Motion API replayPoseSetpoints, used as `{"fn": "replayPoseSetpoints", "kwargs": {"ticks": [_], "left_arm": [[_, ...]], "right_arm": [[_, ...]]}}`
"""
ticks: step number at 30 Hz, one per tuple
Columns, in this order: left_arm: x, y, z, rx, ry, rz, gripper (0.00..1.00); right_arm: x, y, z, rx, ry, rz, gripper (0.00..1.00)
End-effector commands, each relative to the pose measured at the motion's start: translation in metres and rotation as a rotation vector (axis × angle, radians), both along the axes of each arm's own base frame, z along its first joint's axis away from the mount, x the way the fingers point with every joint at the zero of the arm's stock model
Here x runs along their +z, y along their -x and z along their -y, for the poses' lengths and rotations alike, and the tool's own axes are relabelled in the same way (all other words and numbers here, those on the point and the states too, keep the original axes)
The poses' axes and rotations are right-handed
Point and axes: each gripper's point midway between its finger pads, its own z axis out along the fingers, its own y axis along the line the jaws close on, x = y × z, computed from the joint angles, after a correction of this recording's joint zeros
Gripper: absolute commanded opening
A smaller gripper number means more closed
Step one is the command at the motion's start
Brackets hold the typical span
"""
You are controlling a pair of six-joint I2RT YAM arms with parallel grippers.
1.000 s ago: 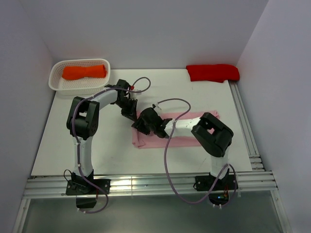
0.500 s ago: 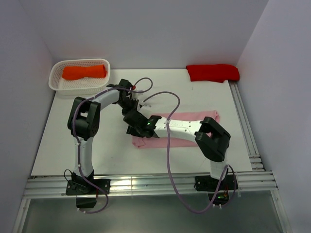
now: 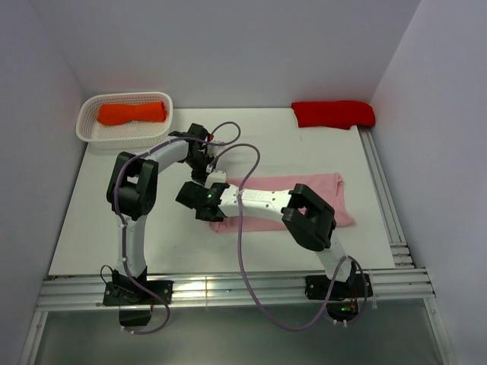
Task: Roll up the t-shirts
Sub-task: Roll the tshirt
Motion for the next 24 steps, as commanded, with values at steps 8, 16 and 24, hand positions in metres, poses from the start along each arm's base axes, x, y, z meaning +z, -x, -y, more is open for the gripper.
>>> {"fn": "replayPoseSetpoints", "kwargs": {"ticks": [8,16,24], "left_arm": [[-0.027,-0.003,-0.026,-0.015,-0.151,0.006,0.00],[-0.028,-0.003,-0.025,-0.015,-0.152,0.001,0.00],[-0.030,-0.001,-0.024,-0.019,-0.161,0.000,0.00]], "right_arm": [[0.022,-0.001,0.017,-0.032,0.191,0.093,0.52],[0.009,0.000,0.011,-0.018,0.209,0.069,0.56],[0.009,0.000,-0.001,0.006,0.170,0.070,0.56]]}}
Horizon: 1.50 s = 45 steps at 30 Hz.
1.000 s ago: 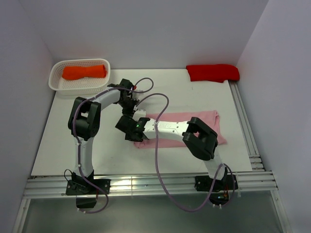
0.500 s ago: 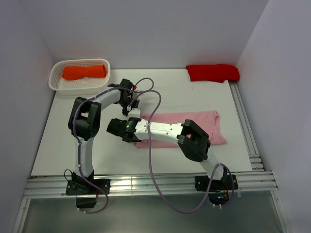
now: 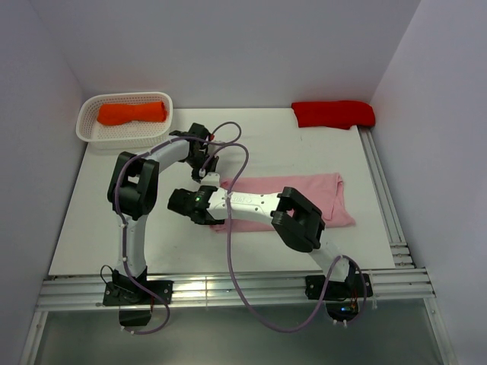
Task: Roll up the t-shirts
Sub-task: Roll the tshirt
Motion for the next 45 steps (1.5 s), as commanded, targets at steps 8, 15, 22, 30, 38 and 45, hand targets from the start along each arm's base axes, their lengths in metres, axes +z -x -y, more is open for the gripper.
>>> {"fn": "replayPoseSetpoints", "kwargs": {"ticks": [8,15,22,30,38,45], "left_arm": [[-0.031,-0.001,-0.021,-0.022,-0.151,0.003,0.00],[-0.030,0.000,-0.019,-0.028,-0.157,0.004,0.00],[-0.025,-0.001,-0.020,-0.030,-0.161,0.020,0.00],[-0.011,-0.009,-0.020,-0.061,-0.143,0.043,0.08],[0.011,-0.020,-0.013,-0.088,-0.052,0.057,0.36],[0.046,-0.019,-0.001,-0.130,0.151,0.042,0.60]], "right_arm": [[0.000,-0.004,-0.017,0.010,-0.030,0.018,0.52],[-0.011,0.002,-0.018,-0.001,-0.064,-0.003,0.30],[-0.016,0.012,-0.009,-0.051,-0.225,-0.005,0.05],[-0.003,0.015,-0.026,-0.087,-0.734,-0.009,0.00],[-0.001,0.015,-0.017,-0.174,-1.109,-0.050,0.00],[0.007,0.010,-0.010,-0.270,-1.394,-0.064,0.00]]}}
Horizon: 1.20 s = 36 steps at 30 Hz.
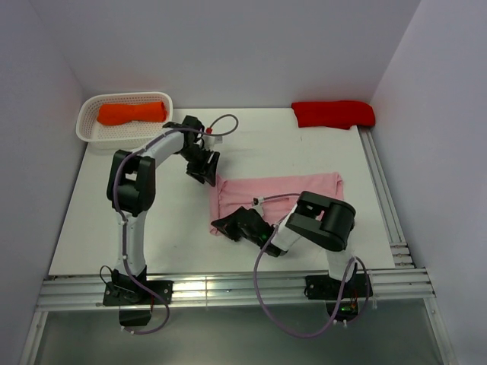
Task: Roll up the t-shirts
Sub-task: Roll the tshirt
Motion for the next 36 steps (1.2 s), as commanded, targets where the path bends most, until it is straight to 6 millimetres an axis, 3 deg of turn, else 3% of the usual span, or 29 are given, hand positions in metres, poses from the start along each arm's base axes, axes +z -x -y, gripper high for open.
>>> {"fn": "replayPoseSetpoints", "kwargs": {"ticks": [1,2,3,5,12,19,21,30,36], "left_arm": [[0.035,-0.008,0.012,-0.056,0.165,0.031,0.61],[0.038,-0.009,0.008,-0.048,0.188,0.028,0.62],[0.041,-0.004,0.009,-0.051,0.224,0.006,0.62],[0.044,0.000,0.005,-0.057,0.258,-0.001,0.62],[0.032,0.026,-0.009,-0.052,0.432,-0.105,0.60],[0.021,0.048,-0.004,-0.068,0.583,-0.200,0.60],[0.026,0.052,0.000,-0.062,0.636,-0.227,0.60],[0.006,0.044,0.002,0.031,0.593,-0.284,0.55],[0.005,0.028,0.005,0.074,0.559,-0.239,0.53]], "right_arm": [[0.024,-0.002,-0.009,-0.035,-0.241,-0.022,0.00],[0.031,-0.003,-0.012,-0.036,-0.288,-0.014,0.00],[0.021,-0.002,-0.009,-0.043,-0.286,-0.032,0.00],[0.021,-0.003,-0.008,-0.062,-0.333,-0.053,0.00],[0.014,-0.001,0.000,-0.098,-0.397,-0.087,0.00],[0.011,0.000,0.000,-0.096,-0.372,-0.101,0.00],[0.008,0.000,0.001,-0.099,-0.365,-0.108,0.00],[0.001,0.002,0.001,-0.096,-0.351,-0.125,0.00],[-0.001,0.002,-0.001,-0.091,-0.344,-0.131,0.00]]}}
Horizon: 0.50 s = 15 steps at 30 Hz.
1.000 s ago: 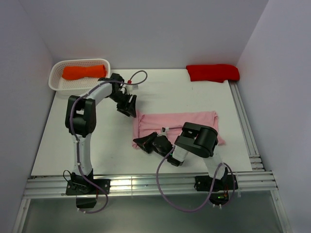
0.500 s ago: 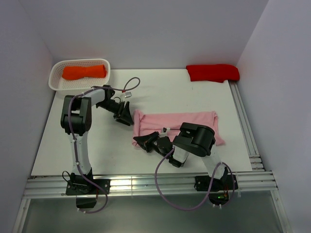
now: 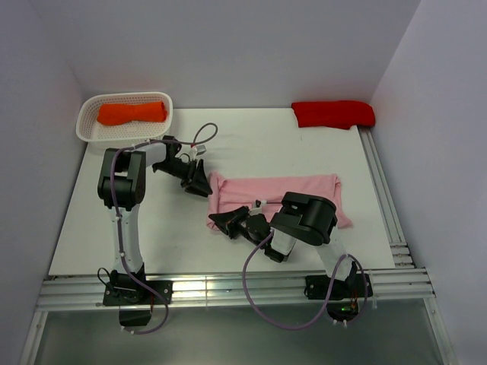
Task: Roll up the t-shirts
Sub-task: Roll the tshirt
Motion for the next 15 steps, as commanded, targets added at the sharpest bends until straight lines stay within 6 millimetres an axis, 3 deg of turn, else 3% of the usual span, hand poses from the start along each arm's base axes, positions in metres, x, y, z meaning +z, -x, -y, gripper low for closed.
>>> {"fn": "replayPoseSetpoints", "kwargs": {"ticks": [1,7,15], "left_arm": [[0.004,-0.016,0.007,0.023,-0.021,0.054,0.52],[0.003,-0.023,0.016,0.028,-0.087,0.075,0.44],[-0.001,-0.026,0.020,0.024,-0.217,0.110,0.13]], "right_arm": [[-0.036,0.010,0.006,0.009,0.042,-0.143,0.00],[-0.040,0.011,0.006,0.016,0.067,-0.150,0.00],[-0.051,0.019,0.009,0.057,0.146,-0.170,0.00]]}}
